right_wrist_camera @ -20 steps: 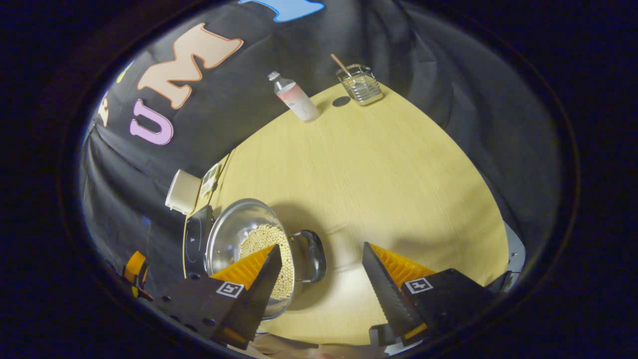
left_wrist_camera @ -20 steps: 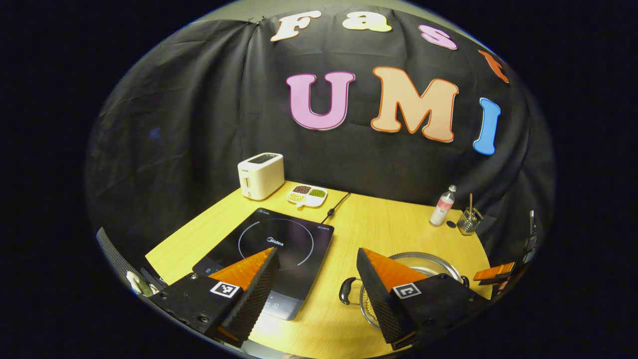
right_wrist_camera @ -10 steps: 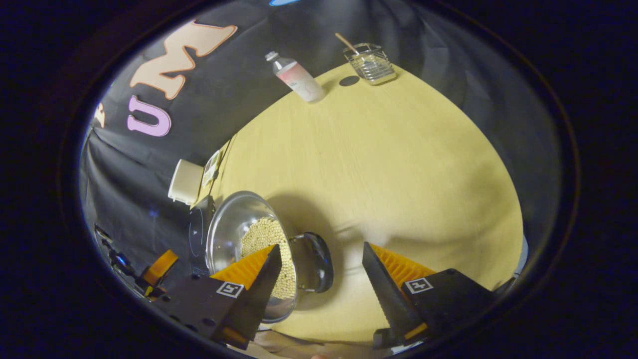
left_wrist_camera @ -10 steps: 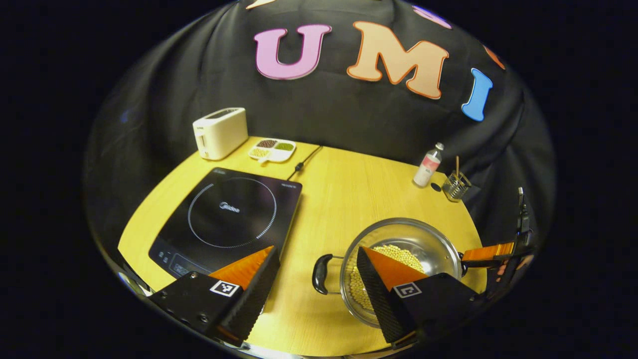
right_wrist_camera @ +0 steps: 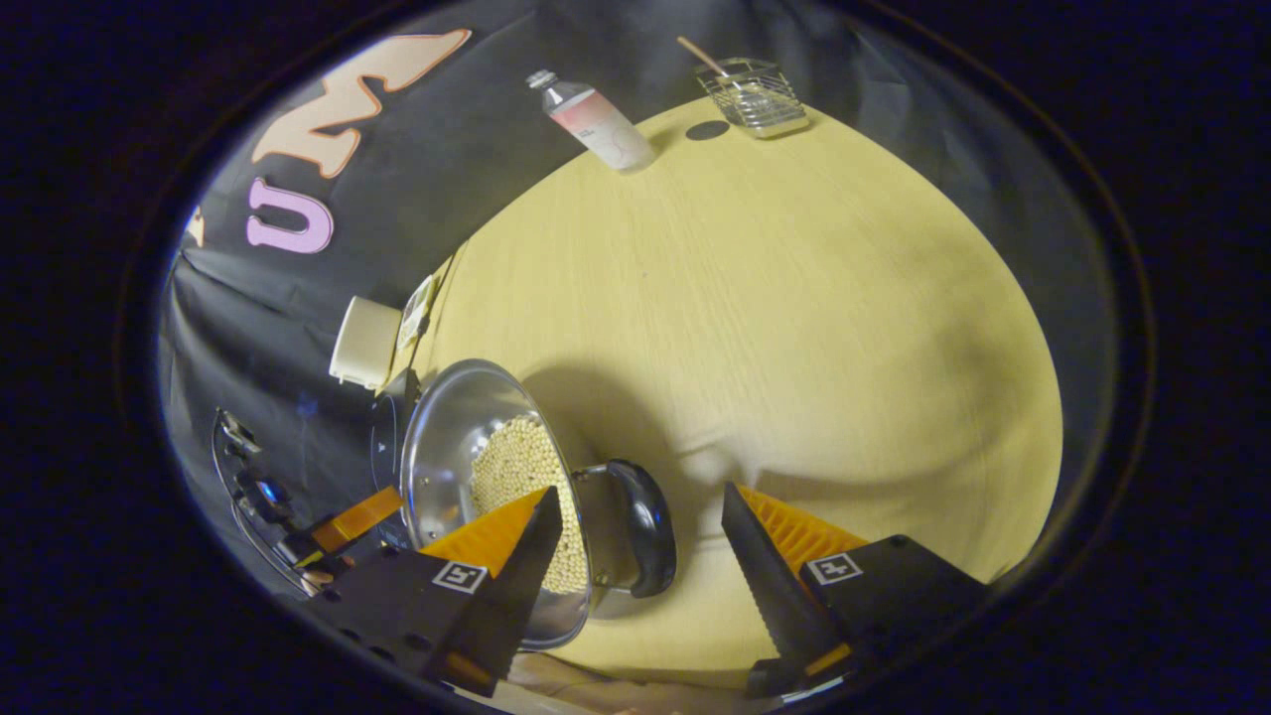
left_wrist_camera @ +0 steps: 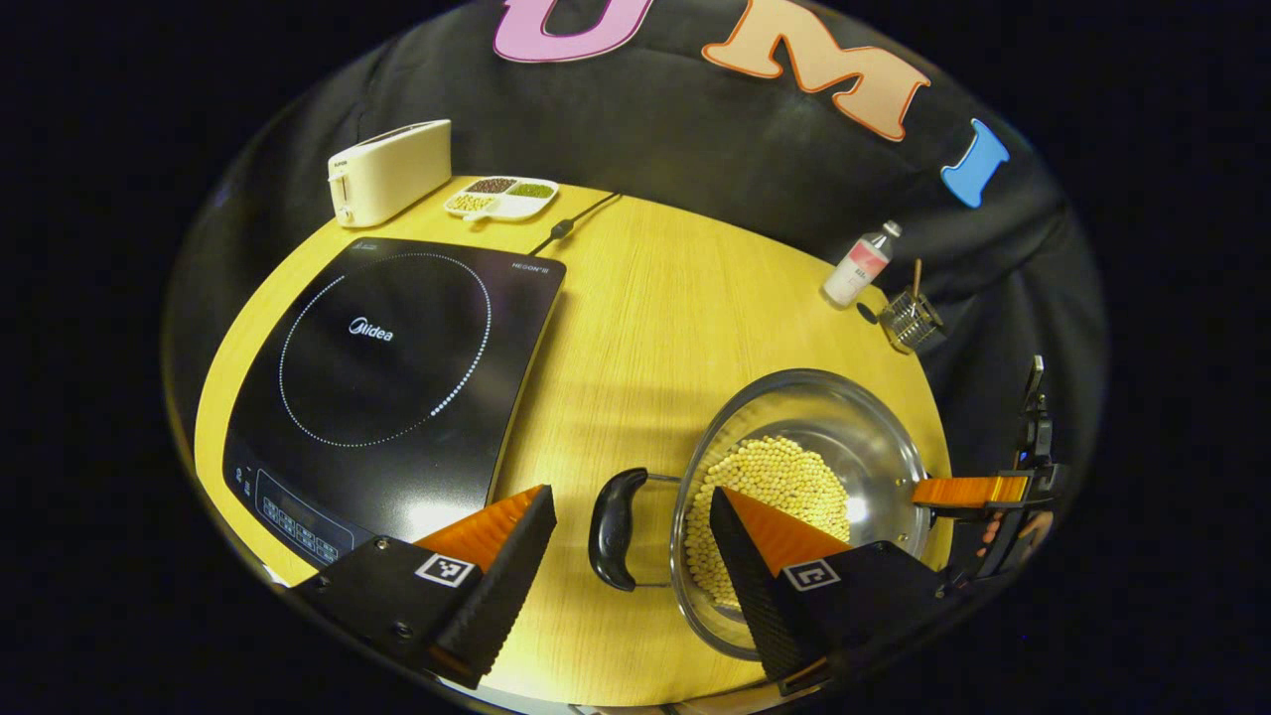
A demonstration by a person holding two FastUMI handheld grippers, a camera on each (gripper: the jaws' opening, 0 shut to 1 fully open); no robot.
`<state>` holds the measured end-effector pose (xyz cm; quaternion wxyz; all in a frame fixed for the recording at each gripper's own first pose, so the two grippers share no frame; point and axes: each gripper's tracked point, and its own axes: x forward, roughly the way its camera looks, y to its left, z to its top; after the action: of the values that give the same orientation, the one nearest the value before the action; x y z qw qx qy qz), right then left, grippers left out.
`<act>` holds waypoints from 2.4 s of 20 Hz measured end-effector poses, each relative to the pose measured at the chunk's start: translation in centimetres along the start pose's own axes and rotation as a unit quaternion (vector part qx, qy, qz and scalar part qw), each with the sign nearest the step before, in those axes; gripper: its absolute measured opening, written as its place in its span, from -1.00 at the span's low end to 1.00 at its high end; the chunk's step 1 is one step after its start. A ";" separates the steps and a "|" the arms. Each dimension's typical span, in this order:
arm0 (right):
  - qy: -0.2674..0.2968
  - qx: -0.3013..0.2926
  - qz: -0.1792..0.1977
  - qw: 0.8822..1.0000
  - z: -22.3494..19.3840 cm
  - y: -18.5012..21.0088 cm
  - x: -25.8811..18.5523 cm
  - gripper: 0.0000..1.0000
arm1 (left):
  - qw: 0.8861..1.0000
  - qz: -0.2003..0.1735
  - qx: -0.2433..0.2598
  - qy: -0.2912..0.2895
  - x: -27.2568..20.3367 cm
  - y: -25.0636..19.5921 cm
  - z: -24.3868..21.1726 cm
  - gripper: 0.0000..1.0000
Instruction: First push the handle of the pot to place it horizontally, then grasp the pot with both hands and set it on the induction cooktop.
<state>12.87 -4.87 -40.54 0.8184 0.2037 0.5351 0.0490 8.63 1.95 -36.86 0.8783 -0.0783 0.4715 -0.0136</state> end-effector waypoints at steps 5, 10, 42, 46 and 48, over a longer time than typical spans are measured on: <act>0.020 -0.009 0.000 1.000 -0.8 -0.1 1.1 0.76 | 1.000 -0.015 -0.009 0.025 1.2 -0.5 -1.0 0.92; 0.029 -0.016 -0.004 0.999 -1.2 -0.2 1.7 0.96 | 0.998 -0.016 -0.022 0.057 2.2 -0.5 -2.6 0.82; 0.003 -0.039 -0.008 0.999 -4.8 2.3 -2.0 0.07 | 0.998 -0.006 -0.018 0.064 -2.3 -0.4 -4.7 0.24; -0.002 -0.034 0.001 0.999 -6.9 3.9 -3.2 0.06 | 0.998 -0.001 -0.008 0.057 -4.5 1.0 -5.2 0.17; -0.004 -0.035 0.005 0.999 -7.8 4.9 -3.7 0.06 | 0.998 -0.001 -0.007 0.054 -5.6 1.8 -5.3 0.18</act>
<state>5.02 0.72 -38.17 0.8267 0.1779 0.5290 0.0711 1.03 3.64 -35.40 0.8507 -0.0840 0.5186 -0.0153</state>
